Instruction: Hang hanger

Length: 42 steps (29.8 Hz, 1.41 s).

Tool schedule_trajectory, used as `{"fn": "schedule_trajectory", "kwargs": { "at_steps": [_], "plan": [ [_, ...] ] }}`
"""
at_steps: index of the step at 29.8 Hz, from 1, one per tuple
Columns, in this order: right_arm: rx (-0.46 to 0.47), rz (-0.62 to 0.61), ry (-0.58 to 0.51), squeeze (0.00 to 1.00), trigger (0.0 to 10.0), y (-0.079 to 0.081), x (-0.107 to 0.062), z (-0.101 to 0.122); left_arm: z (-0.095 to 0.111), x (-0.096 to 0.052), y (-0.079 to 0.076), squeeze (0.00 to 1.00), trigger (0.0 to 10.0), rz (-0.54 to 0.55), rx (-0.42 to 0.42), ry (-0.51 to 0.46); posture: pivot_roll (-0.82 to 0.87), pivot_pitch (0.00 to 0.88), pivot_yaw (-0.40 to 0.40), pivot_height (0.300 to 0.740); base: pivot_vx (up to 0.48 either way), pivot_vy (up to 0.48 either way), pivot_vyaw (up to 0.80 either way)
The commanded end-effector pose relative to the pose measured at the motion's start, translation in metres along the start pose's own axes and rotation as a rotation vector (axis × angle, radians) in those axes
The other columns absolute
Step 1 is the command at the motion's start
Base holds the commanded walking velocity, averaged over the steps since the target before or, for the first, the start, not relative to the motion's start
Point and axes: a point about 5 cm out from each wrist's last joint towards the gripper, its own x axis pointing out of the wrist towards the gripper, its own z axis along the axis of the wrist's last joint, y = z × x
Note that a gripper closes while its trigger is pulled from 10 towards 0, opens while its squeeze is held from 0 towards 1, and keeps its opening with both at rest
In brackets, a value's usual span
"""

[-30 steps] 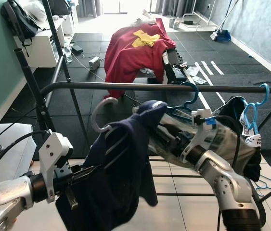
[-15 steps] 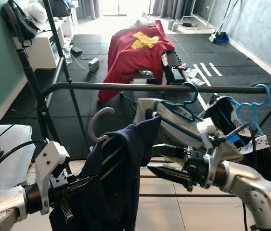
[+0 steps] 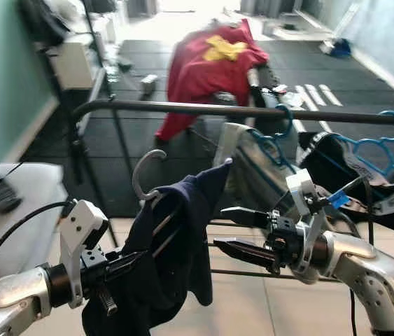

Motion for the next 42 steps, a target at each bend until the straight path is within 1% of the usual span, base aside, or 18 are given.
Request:
{"fn": "schedule_trajectory", "kwargs": {
  "at_steps": [1, 7, 10, 12, 13, 14, 16, 17, 19, 20, 21, 23, 28, 30, 33, 34, 38, 42],
  "plan": [
    [-0.011, -0.012, 0.002, 0.00, 10.0, 0.001, -0.002, 0.000, 0.009, 0.004, -0.007, 0.00, 10.0, -0.039, 0.023, -0.035, -0.11, 0.073, -0.003, 0.740, 0.000, 0.000, 0.00],
    [-0.082, -0.091, 0.009, 0.00, 10.0, -0.008, 0.009, 0.003, 0.019, 0.015, -0.007, 0.00, 10.0, -0.024, 0.015, -0.101, -0.10, 0.056, -0.008, 0.740, 0.000, 0.000, 0.00],
    [-0.138, -0.128, 0.022, 0.00, 10.0, -0.011, 0.023, 0.002, 0.022, 0.024, -0.005, 0.00, 10.0, 0.022, 0.025, -0.139, -0.10, 0.030, -0.010, 0.740, 0.000, 0.000, 0.00],
    [-0.138, -0.128, 0.022, 0.00, 10.0, -0.011, 0.023, 0.002, 0.022, 0.024, -0.005, 0.00, 10.0, 0.022, 0.025, -0.139, -0.10, 0.030, -0.010, 0.740, 0.000, 0.000, 0.00],
    [-0.156, -0.149, 0.025, 0.00, 10.0, -0.014, 0.029, 0.001, 0.023, 0.029, -0.002, 0.00, 10.0, 0.055, 0.010, -0.165, -0.10, 0.007, -0.012, 0.740, 0.000, 0.000, 0.00],
    [-0.177, -0.191, 0.024, 0.00, 10.0, -0.019, 0.038, -0.003, 0.020, 0.035, -0.003, 0.00, 10.0, 0.075, -0.007, -0.174, -0.09, 0.000, -0.015, 0.740, 0.000, 0.000, 0.00],
    [-0.177, -0.191, 0.024, 0.00, 10.0, -0.019, 0.038, -0.003, 0.020, 0.035, -0.003, 0.00, 10.0, 0.075, -0.007, -0.174, -0.09, 0.000, -0.015, 0.740, 0.000, 0.000, 0.00],
    [-0.190, -0.218, 0.024, 0.00, 10.0, -0.022, 0.044, -0.005, 0.018, 0.039, -0.004, 0.00, 10.0, 0.085, -0.018, -0.178, -0.09, 0.000, -0.015, 0.740, 0.000, 0.000, 0.00],
    [-0.231, -0.253, 0.047, 0.00, 10.0, -0.030, 0.056, -0.014, 0.003, 0.050, -0.007, 0.00, 10.0, 0.127, -0.048, -0.161, -0.06, 0.000, -0.023, 0.740, 0.000, 0.000, 0.00],
    [-0.231, -0.253, 0.047, 0.00, 10.0, -0.030, 0.056, -0.014, 0.003, 0.050, -0.007, 0.00, 10.0, 0.127, -0.048, -0.161, -0.06, 0.000, -0.023, 0.740, 0.000, 0.000, 0.00],
    [-0.263, -0.269, 0.072, 0.00, 10.0, -0.033, 0.059, -0.017, -0.001, 0.053, -0.009, 0.00, 10.0, 0.144, -0.052, -0.153, -0.05, 0.000, -0.025, 0.740, 0.000, 0.000, 0.00],
    [-0.286, -0.289, 0.083, 0.00, 10.0, -0.037, 0.062, -0.019, -0.003, 0.054, -0.009, 0.00, 10.0, 0.155, -0.054, -0.149, -0.04, 0.000, -0.029, 0.740, 0.000, 0.000, 0.00],
    [-0.315, -0.357, 0.080, 0.00, 10.0, -0.046, 0.065, -0.020, 0.001, 0.050, -0.009, 0.00, 10.0, 0.165, -0.050, -0.161, -0.02, 0.000, -0.040, 0.740, 0.000, 0.000, 0.00],
    [-0.337, -0.395, 0.076, 0.00, 10.0, -0.052, 0.067, -0.018, 0.005, 0.041, -0.007, 0.00, 10.0, 0.174, -0.032, -0.161, -0.01, 0.000, -0.039, 0.740, 0.000, 0.000, 0.00],
    [-0.349, -0.403, 0.077, 0.00, 10.0, -0.053, 0.068, -0.018, 0.006, 0.037, -0.006, 0.00, 10.0, 0.181, -0.021, -0.157, -0.01, 0.000, -0.039, 0.740, 0.000, 0.000, 0.00],
    [-0.360, -0.412, 0.085, 0.00, 10.0, -0.054, 0.066, -0.018, 0.007, 0.032, -0.004, 0.00, 10.0, 0.191, -0.014, -0.158, -0.02, 0.000, -0.038, 0.740, 0.000, 0.000, 0.00],
    [-0.390, -0.442, 0.111, 0.00, 10.0, -0.059, 0.063, -0.021, 0.010, 0.024, -0.004, 0.00, 10.0, 0.191, 0.001, -0.163, -0.02, 0.000, -0.041, 0.740, 0.000, 0.000, 0.00],
    [-0.422, -0.491, 0.135, 0.00, 10.0, -0.065, 0.058, -0.027, 0.016, 0.015, -0.010, 0.00, 10.0, 0.154, 0.008, -0.191, -0.02, 0.000, -0.041, 0.740, 0.000, 0.000, 0.00]
  ]
}}
